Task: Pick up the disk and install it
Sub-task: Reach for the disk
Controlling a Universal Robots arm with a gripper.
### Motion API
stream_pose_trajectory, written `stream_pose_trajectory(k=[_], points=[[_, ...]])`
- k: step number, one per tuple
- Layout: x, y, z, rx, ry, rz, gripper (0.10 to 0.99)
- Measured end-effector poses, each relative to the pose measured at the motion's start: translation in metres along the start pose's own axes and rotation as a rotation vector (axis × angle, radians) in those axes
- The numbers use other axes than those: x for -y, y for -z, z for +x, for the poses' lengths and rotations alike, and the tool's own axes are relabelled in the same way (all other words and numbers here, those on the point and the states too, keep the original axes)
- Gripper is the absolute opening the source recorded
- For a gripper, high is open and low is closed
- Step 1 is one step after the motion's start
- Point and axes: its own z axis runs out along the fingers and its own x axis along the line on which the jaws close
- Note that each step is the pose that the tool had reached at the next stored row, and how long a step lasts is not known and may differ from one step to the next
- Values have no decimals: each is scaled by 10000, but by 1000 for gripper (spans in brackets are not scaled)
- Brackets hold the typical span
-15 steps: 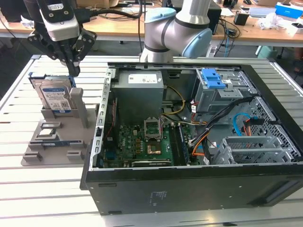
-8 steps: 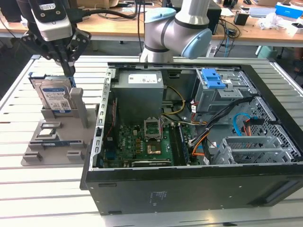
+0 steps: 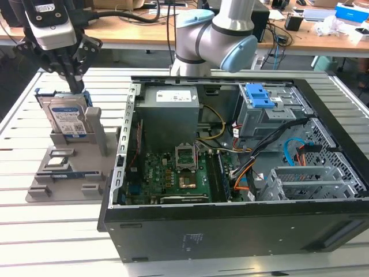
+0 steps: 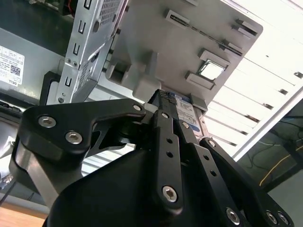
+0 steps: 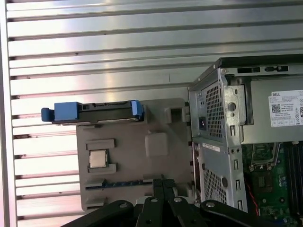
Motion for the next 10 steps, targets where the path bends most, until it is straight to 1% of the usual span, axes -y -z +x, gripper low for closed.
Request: stream_pose_trajectory(k=[5,10], points=[[5,1,65,0,1,0,106],[11,3,151,0,0,0,106]])
